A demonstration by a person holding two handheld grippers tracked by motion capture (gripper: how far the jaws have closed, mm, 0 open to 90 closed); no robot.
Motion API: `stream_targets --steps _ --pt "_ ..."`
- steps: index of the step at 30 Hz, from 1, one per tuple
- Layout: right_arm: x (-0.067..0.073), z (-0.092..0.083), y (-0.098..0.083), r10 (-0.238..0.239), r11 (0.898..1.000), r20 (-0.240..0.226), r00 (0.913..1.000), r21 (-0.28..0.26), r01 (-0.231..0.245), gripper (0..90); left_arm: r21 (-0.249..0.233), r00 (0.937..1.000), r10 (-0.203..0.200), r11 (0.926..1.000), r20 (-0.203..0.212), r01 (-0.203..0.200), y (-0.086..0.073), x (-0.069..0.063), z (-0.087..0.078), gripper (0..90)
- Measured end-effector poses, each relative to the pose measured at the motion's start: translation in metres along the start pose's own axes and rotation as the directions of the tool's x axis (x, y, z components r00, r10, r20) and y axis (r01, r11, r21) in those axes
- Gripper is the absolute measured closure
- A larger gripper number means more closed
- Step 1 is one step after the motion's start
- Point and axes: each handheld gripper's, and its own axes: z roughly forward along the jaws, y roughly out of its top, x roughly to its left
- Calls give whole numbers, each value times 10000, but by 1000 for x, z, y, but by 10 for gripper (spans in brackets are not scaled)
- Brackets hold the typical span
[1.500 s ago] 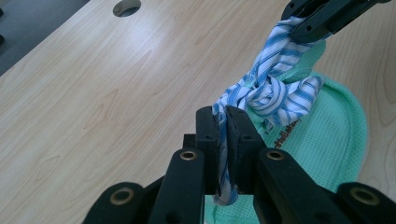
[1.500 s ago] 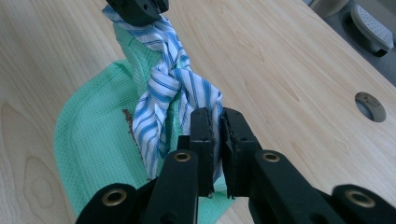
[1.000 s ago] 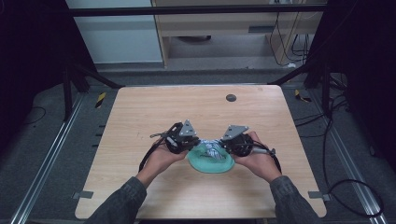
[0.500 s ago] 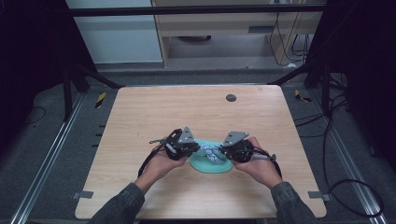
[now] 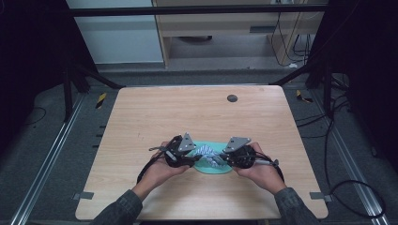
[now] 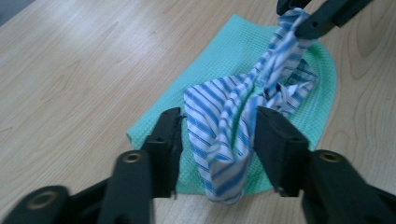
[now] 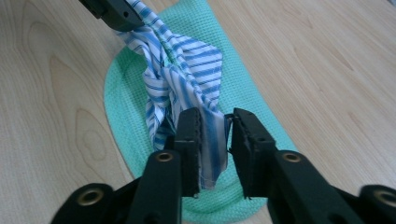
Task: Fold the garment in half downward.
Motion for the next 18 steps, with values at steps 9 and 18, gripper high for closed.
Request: stream_targets --steps 9,18 --pt "6 2 3 6 9998 -201 9998 179 -2 589 254 9993 43 9997 358 -52 -12 -3 1 467" --pt "15 1 -3 -178 9992 -395 9991 348 191 601 226 9975 329 9992 632 -344 -22 -14 0 557"
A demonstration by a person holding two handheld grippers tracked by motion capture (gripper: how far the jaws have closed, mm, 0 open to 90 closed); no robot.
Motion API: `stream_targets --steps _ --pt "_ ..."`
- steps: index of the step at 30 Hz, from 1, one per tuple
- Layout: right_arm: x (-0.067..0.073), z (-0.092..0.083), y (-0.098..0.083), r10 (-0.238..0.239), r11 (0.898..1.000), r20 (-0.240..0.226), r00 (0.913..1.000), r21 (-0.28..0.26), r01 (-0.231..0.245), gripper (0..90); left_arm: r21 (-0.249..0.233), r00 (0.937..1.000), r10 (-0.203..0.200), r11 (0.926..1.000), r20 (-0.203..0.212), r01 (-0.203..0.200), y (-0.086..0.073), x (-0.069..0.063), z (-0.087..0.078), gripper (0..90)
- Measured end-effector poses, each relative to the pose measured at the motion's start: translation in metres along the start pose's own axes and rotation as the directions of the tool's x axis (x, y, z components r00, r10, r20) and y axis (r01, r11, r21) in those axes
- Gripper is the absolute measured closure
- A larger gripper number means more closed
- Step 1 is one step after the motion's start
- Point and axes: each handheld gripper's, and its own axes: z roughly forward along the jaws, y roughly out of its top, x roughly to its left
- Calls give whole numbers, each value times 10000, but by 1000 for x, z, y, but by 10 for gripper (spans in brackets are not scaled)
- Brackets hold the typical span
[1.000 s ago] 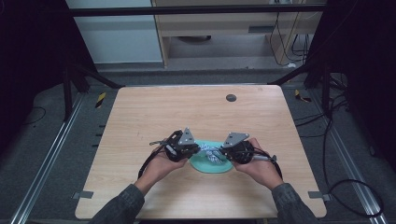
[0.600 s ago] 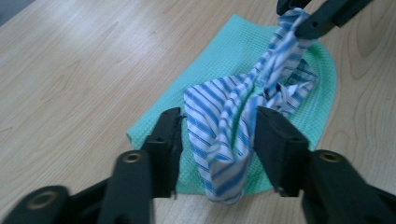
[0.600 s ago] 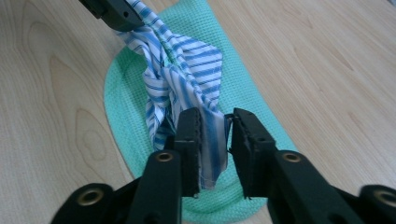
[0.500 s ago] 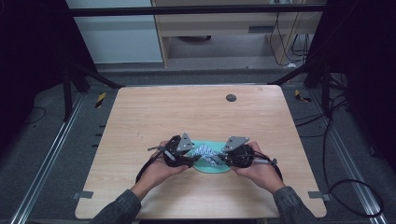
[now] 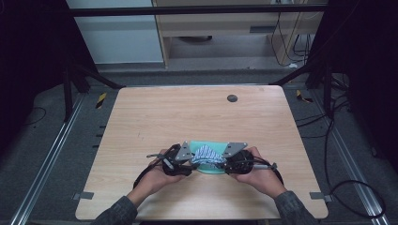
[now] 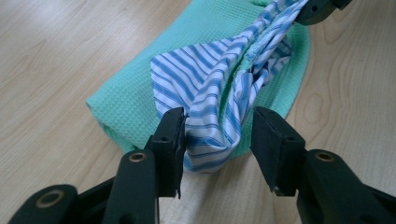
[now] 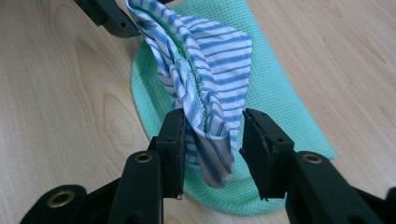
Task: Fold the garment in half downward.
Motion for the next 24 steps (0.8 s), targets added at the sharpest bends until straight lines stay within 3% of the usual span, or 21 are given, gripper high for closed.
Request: stream_targets --steps 10,24 --pt "7 -3 -6 -14 10000 -122 9999 12 14 643 -103 9999 22 9999 -158 -24 -8 -6 -1 617" --pt "21 2 -18 -491 9988 -140 9987 -39 491 837 -1 9997 236 9997 -78 -236 -16 -10 -3 831"
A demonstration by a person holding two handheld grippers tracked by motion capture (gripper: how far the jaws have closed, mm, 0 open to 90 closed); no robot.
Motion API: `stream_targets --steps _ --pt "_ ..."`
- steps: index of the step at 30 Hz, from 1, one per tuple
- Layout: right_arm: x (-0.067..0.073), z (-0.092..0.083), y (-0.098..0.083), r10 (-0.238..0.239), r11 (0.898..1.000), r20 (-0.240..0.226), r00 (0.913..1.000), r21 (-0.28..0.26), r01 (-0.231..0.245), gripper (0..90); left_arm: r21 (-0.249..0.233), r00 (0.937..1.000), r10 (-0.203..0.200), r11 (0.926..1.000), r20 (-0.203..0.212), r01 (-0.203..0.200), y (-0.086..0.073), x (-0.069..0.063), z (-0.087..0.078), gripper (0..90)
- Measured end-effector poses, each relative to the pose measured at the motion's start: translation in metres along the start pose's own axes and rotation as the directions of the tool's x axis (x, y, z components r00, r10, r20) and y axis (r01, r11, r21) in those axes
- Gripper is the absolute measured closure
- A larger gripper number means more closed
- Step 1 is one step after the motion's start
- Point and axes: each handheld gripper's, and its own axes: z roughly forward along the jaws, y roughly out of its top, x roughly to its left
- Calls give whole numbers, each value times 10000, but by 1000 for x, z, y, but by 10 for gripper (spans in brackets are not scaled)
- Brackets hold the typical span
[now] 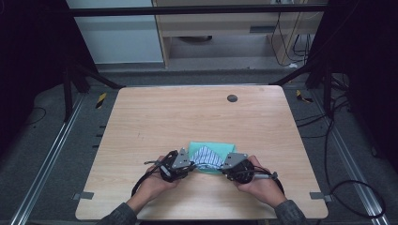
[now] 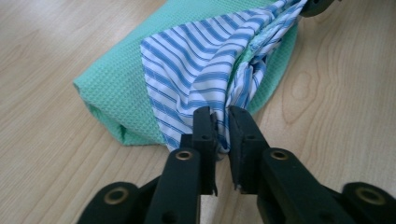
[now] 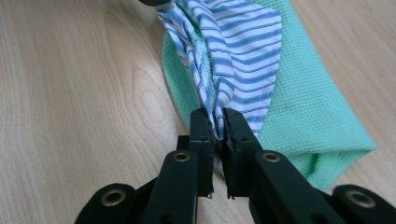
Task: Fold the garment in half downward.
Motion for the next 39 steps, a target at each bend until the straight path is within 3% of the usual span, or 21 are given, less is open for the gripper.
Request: stream_targets --steps 12,20,24,28,33,36,39 --pt "9 4 -5 -701 9970 -239 9973 326 709 859 436 9989 383 9983 279 -395 -7 -10 0 857" --pt "10 5 -6 -808 9956 -288 9963 449 820 859 426 9991 266 9987 335 -280 -8 -11 0 859" --pt "10 4 -8 -741 9962 -238 9970 451 751 859 226 9989 -43 9997 469 32 -11 -11 0 860" --pt "10 2 -9 -735 9960 -239 9970 493 746 831 247 9987 -92 9997 507 80 -12 -13 -3 851" --pt "11 -19 -18 -593 9977 -67 9982 340 595 712 -134 9966 -696 9974 434 702 -20 -14 -20 713" --pt "11 -27 -24 -399 9988 49 9992 288 397 688 -300 9930 -1098 9933 438 1112 -24 -13 -30 678" --pt "9 -35 -31 -97 9997 236 9997 209 92 647 -294 9922 -1229 9919 204 1235 -28 -10 -38 620"
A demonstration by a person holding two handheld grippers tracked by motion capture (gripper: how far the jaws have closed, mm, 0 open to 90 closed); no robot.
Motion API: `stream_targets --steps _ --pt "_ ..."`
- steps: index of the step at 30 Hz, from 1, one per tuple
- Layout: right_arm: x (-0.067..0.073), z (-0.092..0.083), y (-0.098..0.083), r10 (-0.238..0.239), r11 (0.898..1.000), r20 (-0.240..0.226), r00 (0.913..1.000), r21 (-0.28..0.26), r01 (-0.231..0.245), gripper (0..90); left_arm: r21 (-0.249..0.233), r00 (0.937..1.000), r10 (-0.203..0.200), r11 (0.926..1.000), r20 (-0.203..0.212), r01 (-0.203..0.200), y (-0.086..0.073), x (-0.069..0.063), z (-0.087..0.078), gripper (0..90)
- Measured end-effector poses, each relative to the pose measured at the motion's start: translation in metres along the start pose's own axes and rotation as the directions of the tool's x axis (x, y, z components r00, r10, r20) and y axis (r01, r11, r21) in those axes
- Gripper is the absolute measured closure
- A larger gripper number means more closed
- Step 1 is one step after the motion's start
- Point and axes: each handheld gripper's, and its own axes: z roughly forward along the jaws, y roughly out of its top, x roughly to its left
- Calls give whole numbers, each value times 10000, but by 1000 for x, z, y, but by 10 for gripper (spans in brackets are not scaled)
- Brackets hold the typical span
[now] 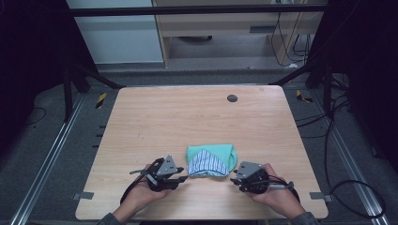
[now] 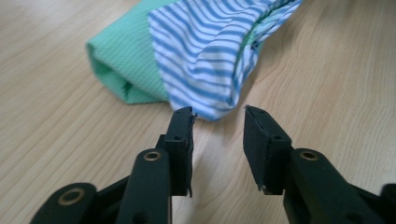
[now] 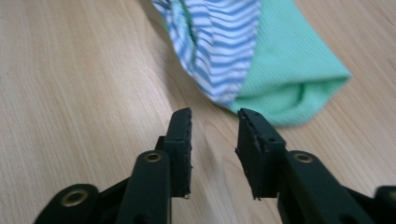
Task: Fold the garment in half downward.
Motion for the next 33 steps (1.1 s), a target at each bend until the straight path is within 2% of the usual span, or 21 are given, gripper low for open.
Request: stream_targets --steps 5,9,16,20,21,22,23,24,28,29,31,33 --pt "-11 -8 -14 703 9975 452 9965 40 -705 572 166 9987 -282 9994 -424 289 -5 10 -11 521" --pt "-19 -13 -19 1187 9929 700 9905 -132 -1181 542 315 9966 -417 9985 -717 440 -10 19 -17 489" --pt "-27 -24 -26 1471 9891 895 9851 -147 -1463 513 541 9926 -627 9962 -1036 685 -20 31 -30 473" --pt "-30 -29 -31 1671 9859 1099 9798 -143 -1665 462 556 9898 -770 9949 -1201 841 -26 36 -36 460" --pt "-31 -29 -32 1684 9857 1164 9788 -142 -1679 448 545 9888 -839 9943 -1237 912 -28 38 -38 453" --pt "-33 -31 -34 1882 9821 1266 9739 -174 -1875 396 520 9878 -980 9931 -1210 1049 -29 40 -40 433" --pt "-33 -31 -34 1882 9821 1266 9739 -174 -1875 396 388 9851 -1215 9911 -1220 1270 -31 41 -42 433" --pt "-34 -31 -35 1991 9800 1314 9711 -188 -1983 368 330 9816 -1424 9885 -1274 1476 -33 44 -44 416" --pt "-41 -29 -36 2592 9654 1523 9537 -114 -2606 236 302 9708 -1783 9822 -1606 1854 -37 52 -49 305" --pt "-43 -28 -36 2858 9578 1571 9453 -147 -2872 215 321 9680 -1858 9805 -1685 1937 -38 54 -50 277" --pt "-46 -26 -36 3183 9477 1595 9345 -277 -3181 188 304 9622 -2061 9762 -1780 2147 -39 58 -51 231" --pt "-50 -23 -35 3697 9290 1437 9180 -391 -3680 154 374 9567 -2291 9702 -1794 2393 -41 63 -51 188"
